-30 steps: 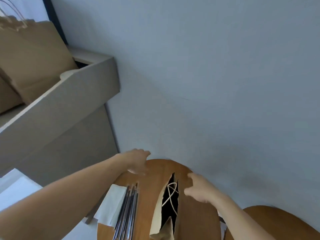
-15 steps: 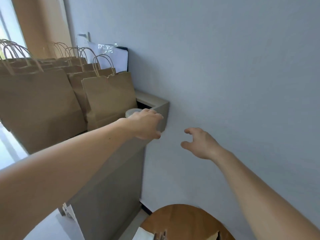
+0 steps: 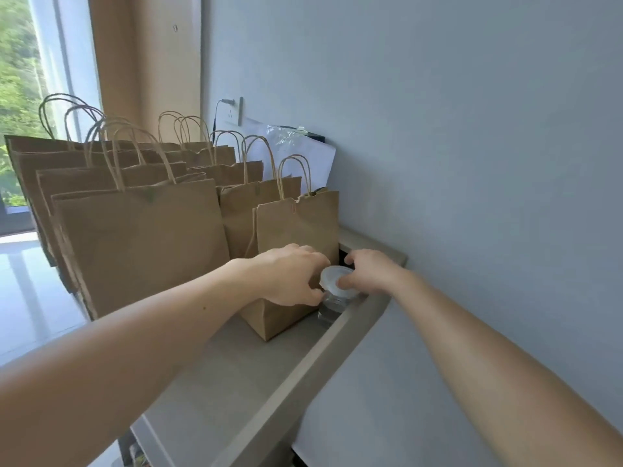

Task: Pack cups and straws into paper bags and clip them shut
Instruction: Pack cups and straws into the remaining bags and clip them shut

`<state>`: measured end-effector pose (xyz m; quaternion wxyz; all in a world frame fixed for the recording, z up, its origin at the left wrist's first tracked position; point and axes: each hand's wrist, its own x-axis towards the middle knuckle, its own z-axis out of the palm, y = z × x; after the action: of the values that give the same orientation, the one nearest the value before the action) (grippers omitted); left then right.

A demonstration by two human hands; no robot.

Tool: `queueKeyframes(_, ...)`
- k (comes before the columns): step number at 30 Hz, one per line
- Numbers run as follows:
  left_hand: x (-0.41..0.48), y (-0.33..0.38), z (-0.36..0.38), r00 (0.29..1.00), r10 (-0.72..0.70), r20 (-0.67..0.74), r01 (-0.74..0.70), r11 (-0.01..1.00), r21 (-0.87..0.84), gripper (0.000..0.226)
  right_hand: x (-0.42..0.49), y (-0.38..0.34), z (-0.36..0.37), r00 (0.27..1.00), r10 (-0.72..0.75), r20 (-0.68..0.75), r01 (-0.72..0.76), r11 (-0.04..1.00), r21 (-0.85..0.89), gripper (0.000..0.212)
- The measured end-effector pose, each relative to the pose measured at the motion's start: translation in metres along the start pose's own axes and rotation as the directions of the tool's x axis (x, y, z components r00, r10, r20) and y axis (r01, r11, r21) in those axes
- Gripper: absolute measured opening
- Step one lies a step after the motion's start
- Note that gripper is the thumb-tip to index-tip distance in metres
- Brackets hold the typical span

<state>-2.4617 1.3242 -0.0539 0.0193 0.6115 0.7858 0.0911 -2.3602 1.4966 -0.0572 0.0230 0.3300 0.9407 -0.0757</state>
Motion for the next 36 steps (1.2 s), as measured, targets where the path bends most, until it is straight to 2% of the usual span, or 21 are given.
queueKeyframes(3, 0.001, -0.012, 0.005, 1.000, 0.020, 0.000, -0.020, 1.000, -0.016, 0.061, 0.024, -0.003, 0.007, 0.996, 0.042, 0.076, -0.037, 0.997, -0.070, 0.086)
queueKeyframes(7, 0.003, -0.019, 0.009, 0.999, 0.039, 0.005, -0.039, 0.999, -0.020, 0.061, 0.043, -0.003, 0.016, 0.983, 0.065, 0.170, -0.063, 0.998, -0.016, 0.116)
queueKeyframes(9, 0.005, -0.021, 0.009, 0.999, 0.047, 0.000, -0.047, 0.998, -0.035, 0.061, 0.048, 0.000, 0.019, 0.979, 0.067, 0.195, -0.068, 0.998, 0.000, 0.122)
queueKeyframes(12, 0.006, -0.020, 0.009, 0.999, 0.051, -0.002, -0.051, 0.998, -0.047, 0.060, 0.048, 0.002, 0.025, 0.989, 0.045, 0.143, -0.047, 0.999, 0.008, 0.117)
queueKeyframes(17, 0.005, -0.011, -0.007, 0.998, 0.046, -0.032, -0.046, 0.999, -0.014, 0.056, 0.031, 0.004, 0.009, 0.993, 0.008, -0.119, 0.010, 0.989, 0.150, 0.099)
queueKeyframes(21, 0.008, 0.008, -0.027, 0.997, 0.036, -0.066, -0.035, 0.999, 0.019, 0.059, -0.007, 0.023, -0.046, 0.927, 0.011, -0.376, 0.097, 0.959, 0.267, 0.091)
queueKeyframes(24, 0.016, 0.038, -0.032, 0.995, 0.048, -0.087, -0.046, 0.999, 0.027, 0.057, -0.048, 0.051, -0.078, 0.874, 0.056, -0.483, 0.135, 0.927, 0.351, 0.082)
queueKeyframes(29, 0.034, 0.116, -0.007, 0.989, 0.135, -0.055, -0.134, 0.991, 0.016, 0.058, -0.126, 0.119, -0.086, 0.856, 0.148, -0.495, 0.093, 0.898, 0.430, 0.082)
queueKeyframes(36, 0.043, 0.238, 0.089, 0.971, 0.201, 0.127, -0.194, 0.979, -0.066, 0.062, -0.229, 0.238, -0.006, 0.899, 0.296, -0.323, -0.116, 0.872, 0.476, 0.088)
